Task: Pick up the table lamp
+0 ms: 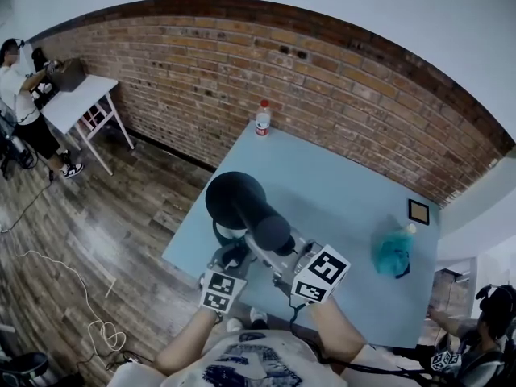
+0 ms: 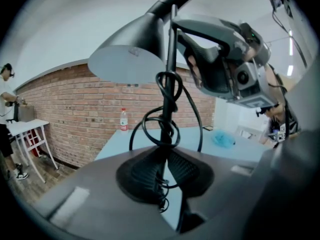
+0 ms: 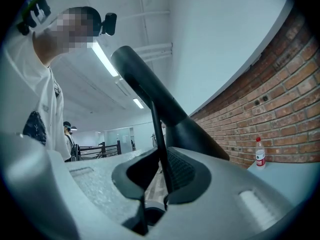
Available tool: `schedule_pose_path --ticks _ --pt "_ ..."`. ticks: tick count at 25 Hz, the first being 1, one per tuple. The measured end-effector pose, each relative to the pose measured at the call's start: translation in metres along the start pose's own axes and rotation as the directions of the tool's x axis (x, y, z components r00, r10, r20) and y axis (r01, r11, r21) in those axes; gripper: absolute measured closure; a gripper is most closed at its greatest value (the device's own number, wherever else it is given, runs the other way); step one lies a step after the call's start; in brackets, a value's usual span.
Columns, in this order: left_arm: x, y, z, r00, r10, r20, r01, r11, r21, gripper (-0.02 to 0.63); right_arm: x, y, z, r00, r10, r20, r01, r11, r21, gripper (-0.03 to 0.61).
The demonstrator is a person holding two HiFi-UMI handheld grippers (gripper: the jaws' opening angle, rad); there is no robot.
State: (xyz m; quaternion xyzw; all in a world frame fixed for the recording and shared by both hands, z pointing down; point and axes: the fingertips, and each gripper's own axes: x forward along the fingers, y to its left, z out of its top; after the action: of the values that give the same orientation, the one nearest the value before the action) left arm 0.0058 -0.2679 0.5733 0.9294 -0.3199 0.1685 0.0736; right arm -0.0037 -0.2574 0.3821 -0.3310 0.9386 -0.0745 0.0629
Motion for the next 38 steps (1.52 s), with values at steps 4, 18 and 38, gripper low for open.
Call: schedule_pose_path --ticks 4,18,38 --pt "0.000 0.000 0.007 1.000 -0.010 0.014 0.010 1.000 0.007 0.566 0.001 0.000 0.007 1.000 -0.006 0.006 0.006 1.000 -0.011 0.530" --pt "0.002 0.012 0.020 1.000 -0.012 0.027 0.012 1.000 0.020 0.566 0.009 -0.006 0.018 1.000 -0.005 0.015 0.006 1.000 -0.024 0.531" --pt "0.007 0.017 0.019 0.999 -0.020 0.025 0.020 1.000 0.022 0.566 0.014 -0.012 0.015 1.000 -0.022 0.013 0.022 0.999 -0.027 0.531"
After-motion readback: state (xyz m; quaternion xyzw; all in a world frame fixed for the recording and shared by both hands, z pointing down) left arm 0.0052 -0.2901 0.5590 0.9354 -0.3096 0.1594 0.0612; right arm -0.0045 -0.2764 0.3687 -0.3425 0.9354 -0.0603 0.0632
